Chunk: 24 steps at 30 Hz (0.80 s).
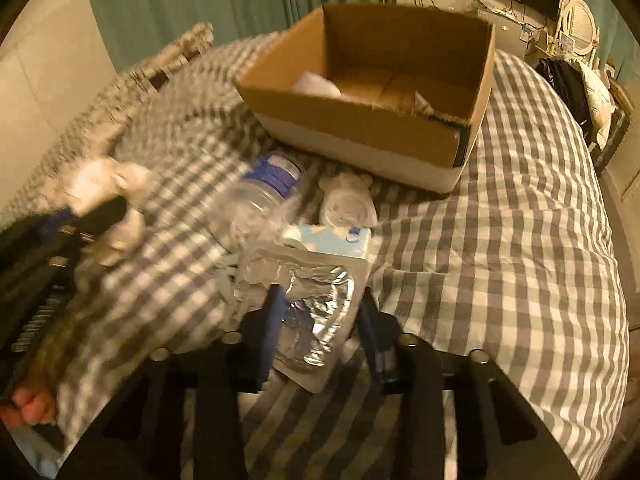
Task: Organize objects
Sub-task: 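Grasp the silver foil blister tray with the right gripper while the left holds the cloth, then lower cloth and foil tray into the box and open both grippers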
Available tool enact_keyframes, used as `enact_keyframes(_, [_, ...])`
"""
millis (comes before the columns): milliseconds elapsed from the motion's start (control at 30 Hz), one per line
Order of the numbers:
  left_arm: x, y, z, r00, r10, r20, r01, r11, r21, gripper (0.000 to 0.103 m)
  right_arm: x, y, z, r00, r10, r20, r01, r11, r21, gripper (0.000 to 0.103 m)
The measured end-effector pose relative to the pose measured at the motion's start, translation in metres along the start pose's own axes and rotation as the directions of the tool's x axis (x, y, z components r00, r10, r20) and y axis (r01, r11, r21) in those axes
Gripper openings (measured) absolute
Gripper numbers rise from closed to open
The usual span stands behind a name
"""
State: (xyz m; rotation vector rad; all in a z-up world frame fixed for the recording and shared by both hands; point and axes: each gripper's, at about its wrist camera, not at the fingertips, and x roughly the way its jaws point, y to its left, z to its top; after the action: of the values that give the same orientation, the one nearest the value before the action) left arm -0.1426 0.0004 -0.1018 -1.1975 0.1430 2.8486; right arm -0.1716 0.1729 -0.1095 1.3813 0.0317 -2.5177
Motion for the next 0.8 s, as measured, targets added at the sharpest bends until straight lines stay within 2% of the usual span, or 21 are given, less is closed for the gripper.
enact_keyframes(67, [0.0,0.001,0.0,1.0,-0.003,-0.001,0.003,1.0,-0.004,0.017,-0.011,0.002,0.002,0.999,0.037,0.029,-0.037,0.999,0.004,0.018])
enact_keyframes(233, [-0.003,0.005,0.0,1.0,-0.001,0.006,0.001,1.0,-0.017,0.017,-0.03,0.029,0.008,0.994,0.08,0.073,-0.074,0.994,-0.075,0.009])
enact_keyframes(333, [-0.006,0.009,-0.001,1.0,0.001,0.007,-0.001,1.0,-0.026,0.017,-0.018,0.042,0.009,0.997,0.057,0.054,-0.051,0.993,-0.106,0.009])
enact_keyframes(500, [-0.012,0.016,-0.004,1.0,0.004,0.002,-0.004,0.999,-0.036,0.017,-0.01,0.045,0.008,0.998,0.033,0.046,-0.029,0.995,-0.093,0.009])
enact_keyframes(633, [-0.022,0.015,-0.005,1.0,-0.018,0.008,0.018,0.999,-0.048,0.017,-0.032,0.045,0.011,0.995,-0.007,0.099,0.017,0.995,-0.101,0.007])
enact_keyframes(800, [-0.039,0.003,0.009,0.996,-0.084,0.03,0.085,0.996,-0.035,0.017,-0.085,0.044,0.024,0.975,-0.041,0.219,0.067,0.991,-0.115,0.005])
